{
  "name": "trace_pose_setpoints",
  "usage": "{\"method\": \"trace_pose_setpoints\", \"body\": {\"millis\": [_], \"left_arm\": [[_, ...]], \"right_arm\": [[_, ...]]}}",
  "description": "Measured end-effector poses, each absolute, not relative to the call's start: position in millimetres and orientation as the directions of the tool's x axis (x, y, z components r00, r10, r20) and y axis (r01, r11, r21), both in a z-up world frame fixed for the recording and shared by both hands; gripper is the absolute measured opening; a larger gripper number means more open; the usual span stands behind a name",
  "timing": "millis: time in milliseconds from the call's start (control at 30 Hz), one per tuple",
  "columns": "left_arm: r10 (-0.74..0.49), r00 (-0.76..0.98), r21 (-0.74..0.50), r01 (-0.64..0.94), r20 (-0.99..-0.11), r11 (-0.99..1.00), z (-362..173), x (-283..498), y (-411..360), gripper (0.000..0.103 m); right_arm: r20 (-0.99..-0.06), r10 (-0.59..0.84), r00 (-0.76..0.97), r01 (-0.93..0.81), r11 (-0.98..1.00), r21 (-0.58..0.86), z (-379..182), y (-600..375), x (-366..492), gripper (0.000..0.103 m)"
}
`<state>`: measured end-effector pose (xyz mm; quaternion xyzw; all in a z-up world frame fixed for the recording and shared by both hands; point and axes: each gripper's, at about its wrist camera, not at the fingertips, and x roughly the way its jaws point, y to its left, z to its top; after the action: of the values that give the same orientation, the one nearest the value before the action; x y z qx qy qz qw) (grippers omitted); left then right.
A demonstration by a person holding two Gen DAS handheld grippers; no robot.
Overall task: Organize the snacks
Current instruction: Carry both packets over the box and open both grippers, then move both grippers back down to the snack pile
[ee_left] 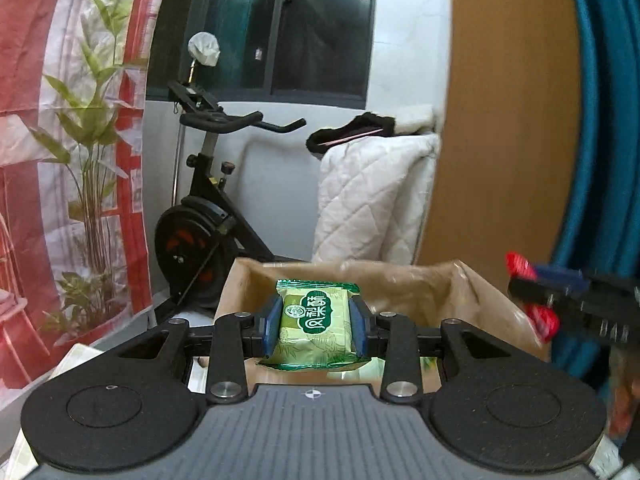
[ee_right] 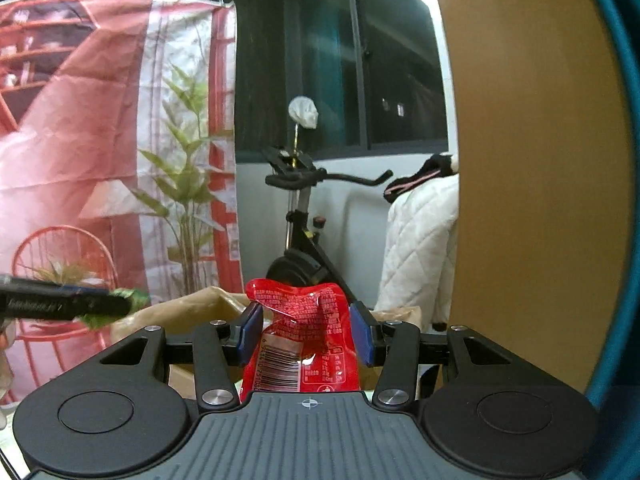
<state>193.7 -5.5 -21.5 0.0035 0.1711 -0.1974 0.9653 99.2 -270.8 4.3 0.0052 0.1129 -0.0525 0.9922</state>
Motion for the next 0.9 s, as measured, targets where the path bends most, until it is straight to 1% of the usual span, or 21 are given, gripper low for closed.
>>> {"method": "trace_pose_setpoints", "body": {"millis": [133,167,200,233,267,300,333,400,500,567,667,767,900], "left_arm": [[-0.363,0.86,-0.048,0.371,-0.359,0.927,-24,224,-26,0.038],[-0.368,0.854,-0.051,0.376,-0.368,0.925,-26,228,-29,0.042],[-0.374,0.843,-0.06,0.382,-0.386,0.922,-29,232,-33,0.055],[-0.38,0.835,-0.075,0.383,-0.399,0.921,-31,235,-31,0.063],[-0.388,0.83,-0.096,0.384,-0.401,0.919,-34,234,-25,0.073],[-0.4,0.828,-0.113,0.388,-0.393,0.915,-38,230,-19,0.075],[-0.408,0.825,-0.119,0.394,-0.391,0.911,-41,226,-16,0.075],[-0.414,0.816,-0.118,0.403,-0.404,0.908,-47,218,-2,0.073],[-0.431,0.811,-0.116,0.422,-0.396,0.899,-48,199,10,0.073],[-0.437,0.806,-0.097,0.437,-0.398,0.894,-47,184,14,0.073],[-0.453,0.787,-0.103,0.455,-0.419,0.885,-48,168,22,0.073],[-0.459,0.777,-0.107,0.461,-0.431,0.881,-51,155,29,0.073],[-0.45,0.776,-0.098,0.457,-0.442,0.884,-61,134,40,0.073]], "right_arm": [[-0.282,-0.108,0.953,0.124,0.991,0.039,-3,-272,130,0.045],[-0.302,-0.116,0.946,0.134,0.99,0.041,-7,-272,135,0.047],[-0.319,-0.126,0.939,0.146,0.989,0.039,-11,-271,139,0.047],[-0.332,-0.136,0.933,0.156,0.987,0.034,-14,-270,142,0.053],[-0.337,-0.137,0.932,0.156,0.987,0.031,-18,-268,142,0.065],[-0.334,-0.133,0.933,0.152,0.988,0.032,-20,-267,139,0.069],[-0.326,-0.127,0.937,0.148,0.988,0.041,-22,-268,134,0.073],[-0.32,-0.113,0.941,0.143,0.987,0.07,-23,-271,124,0.073],[-0.336,-0.11,0.935,0.151,0.984,0.097,-23,-272,105,0.073],[-0.33,-0.102,0.939,0.144,0.984,0.107,-24,-269,88,0.073],[-0.331,-0.102,0.938,0.153,0.979,0.132,-27,-267,65,0.073],[-0.338,-0.106,0.935,0.171,0.971,0.169,-35,-267,46,0.073],[-0.371,-0.111,0.922,0.195,0.96,0.198,-57,-260,25,0.074]]}}
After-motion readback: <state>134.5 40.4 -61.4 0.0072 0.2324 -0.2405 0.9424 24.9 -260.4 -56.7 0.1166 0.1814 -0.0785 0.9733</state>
